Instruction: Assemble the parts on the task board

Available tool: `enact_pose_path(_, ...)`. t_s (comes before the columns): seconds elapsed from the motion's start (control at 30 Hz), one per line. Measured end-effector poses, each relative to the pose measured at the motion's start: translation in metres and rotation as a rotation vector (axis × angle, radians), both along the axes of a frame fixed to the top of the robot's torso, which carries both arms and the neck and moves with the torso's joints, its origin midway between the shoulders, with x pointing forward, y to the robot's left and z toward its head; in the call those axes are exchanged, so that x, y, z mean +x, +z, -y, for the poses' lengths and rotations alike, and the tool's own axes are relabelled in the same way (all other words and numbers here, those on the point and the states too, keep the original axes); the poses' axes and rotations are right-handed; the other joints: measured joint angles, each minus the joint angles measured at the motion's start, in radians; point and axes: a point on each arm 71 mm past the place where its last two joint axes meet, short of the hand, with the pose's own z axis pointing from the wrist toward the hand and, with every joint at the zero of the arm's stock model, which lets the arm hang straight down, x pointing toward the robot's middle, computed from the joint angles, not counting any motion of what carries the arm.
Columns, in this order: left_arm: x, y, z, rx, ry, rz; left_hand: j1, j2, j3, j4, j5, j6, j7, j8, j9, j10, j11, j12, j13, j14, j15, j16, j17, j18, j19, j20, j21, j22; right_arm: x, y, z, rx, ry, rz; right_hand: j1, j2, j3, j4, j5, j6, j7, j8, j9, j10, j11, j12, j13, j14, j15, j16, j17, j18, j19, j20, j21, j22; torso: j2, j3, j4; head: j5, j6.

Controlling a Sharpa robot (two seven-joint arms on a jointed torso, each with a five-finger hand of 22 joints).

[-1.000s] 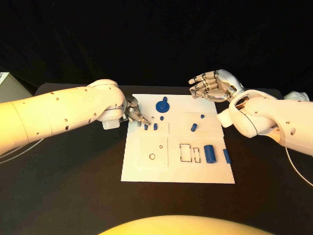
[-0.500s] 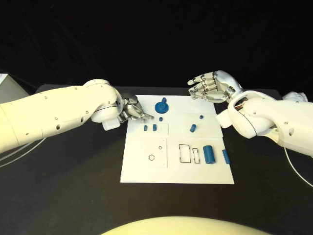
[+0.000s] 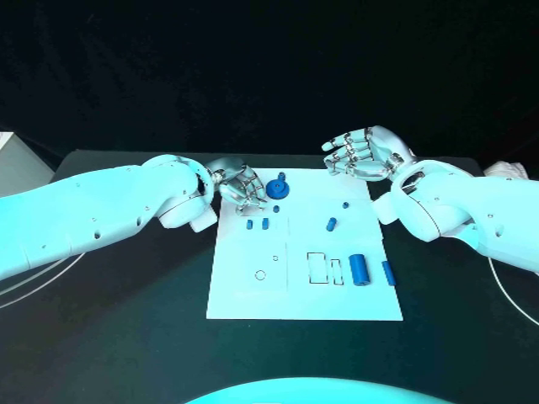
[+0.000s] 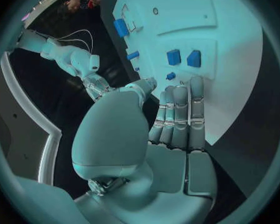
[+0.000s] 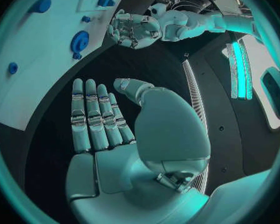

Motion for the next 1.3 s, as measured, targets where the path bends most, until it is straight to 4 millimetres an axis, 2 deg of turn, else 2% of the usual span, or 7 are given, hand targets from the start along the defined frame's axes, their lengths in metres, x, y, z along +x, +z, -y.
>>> enact_pose_path(0.2,-0.001,-0.003,0.014,-0.003,-0.068,0.182,0.030,-0.018,0.073,-0.073,-0.002,-0.007,0.007,-0.022,-0.068,-0.034,0.010,-0.077,-0.085,-0.024,0.003,0.000,-0.044,0.000,-0.015,0.001,0.028,0.036,0.000,-0.001,0.000,0.000,-0.001,-0.001,0.000,0.000,0.000,0.000,0.000,0.000,0.000,0.000,0.000,0.000,0.000,0.000,0.000,0.000,0.000,0.000,-0.001,0.000,0.000,0.000,0.000,-0.002,0.001,-0.0010,-0.0019,-0.002,0.008)
enact_pose_path(0.33,0.001,-0.003,0.025,0.035,-0.116,0.277,0.005,-0.043,0.069,-0.078,-0.010,-0.007,0.007,-0.028,-0.085,-0.057,0.021,-0.099,-0.108,-0.026,0.011,0.004,-0.054,0.000,-0.024,0.010,0.028,0.042,0.000,-0.001,0.000,-0.001,-0.002,-0.002,0.000,0.000,0.000,0.000,0.000,0.000,0.000,0.000,0.000,0.000,0.000,0.000,0.000,0.000,0.000,0.000,-0.001,0.000,0.000,0.000,0.000,-0.002,0.002,-0.0010,-0.0033,-0.002,0.011)
enact_pose_path(0.53,0.004,-0.007,0.038,0.114,-0.171,0.367,-0.026,-0.048,0.037,-0.077,-0.014,0.002,-0.001,-0.028,-0.108,-0.064,0.021,-0.099,-0.129,0.021,0.015,0.073,-0.039,-0.001,-0.005,0.015,0.036,0.045,0.000,-0.001,0.000,-0.001,0.000,-0.002,0.000,0.000,0.000,0.000,0.000,0.000,0.000,0.000,0.000,0.000,0.000,0.000,0.000,0.000,0.000,0.000,-0.001,0.000,0.000,0.000,0.000,-0.002,0.003,-0.0004,-0.0047,-0.002,0.014)
enact_pose_path(0.8,0.006,-0.009,0.047,0.211,-0.218,0.428,-0.036,-0.050,0.022,-0.078,-0.020,0.049,-0.030,-0.032,-0.146,-0.058,0.008,-0.093,-0.151,0.125,0.004,0.208,0.060,-0.001,0.123,0.008,0.188,0.169,0.000,-0.001,-0.001,0.000,0.001,-0.002,0.000,0.000,0.000,0.000,0.000,0.000,0.000,0.000,0.000,0.000,0.000,0.000,0.000,0.000,0.000,0.000,-0.002,0.000,0.000,0.000,0.000,-0.004,0.003,0.0006,-0.0053,-0.007,0.012)
enact_pose_path(0.93,0.006,-0.010,0.049,0.249,-0.229,0.432,-0.039,-0.054,0.021,-0.079,-0.020,0.060,-0.033,-0.041,-0.158,-0.062,0.001,-0.093,-0.162,0.131,0.003,0.228,0.068,-0.001,0.136,0.005,0.215,0.194,0.000,-0.001,-0.001,0.000,0.002,-0.002,0.000,0.000,0.000,0.000,0.000,0.000,0.000,0.000,0.000,0.000,0.000,0.000,0.000,0.000,0.000,0.000,-0.002,0.000,0.000,0.000,0.000,-0.004,0.003,0.0006,-0.0045,-0.010,0.010)
enact_pose_path(1.03,0.006,-0.011,0.050,0.272,-0.237,0.428,-0.039,-0.054,0.021,-0.079,-0.020,0.071,-0.041,-0.041,-0.163,-0.066,0.005,-0.098,-0.168,0.131,0.003,0.242,0.069,-0.018,0.143,0.002,0.231,0.207,0.000,-0.001,-0.001,0.000,0.002,-0.002,0.000,0.000,0.000,0.000,0.000,0.000,0.000,0.000,0.000,0.000,0.000,0.000,0.000,0.000,0.000,0.000,-0.002,0.000,0.000,0.000,0.000,-0.004,0.003,0.0006,-0.0038,-0.011,0.009)
enact_pose_path(1.3,0.005,-0.015,0.054,0.325,-0.267,0.396,-0.039,-0.054,0.018,-0.082,-0.020,0.090,-0.040,-0.075,-0.187,-0.032,-0.006,-0.087,-0.175,0.173,-0.006,0.305,0.121,-0.034,0.191,-0.001,0.312,0.278,0.000,-0.001,-0.001,0.000,0.003,-0.002,0.000,0.000,0.000,0.000,0.000,0.000,0.000,0.000,0.000,0.000,0.000,0.000,0.000,0.000,0.000,0.000,-0.004,0.000,0.000,0.000,0.000,-0.006,0.002,0.0006,-0.0031,-0.015,0.007)
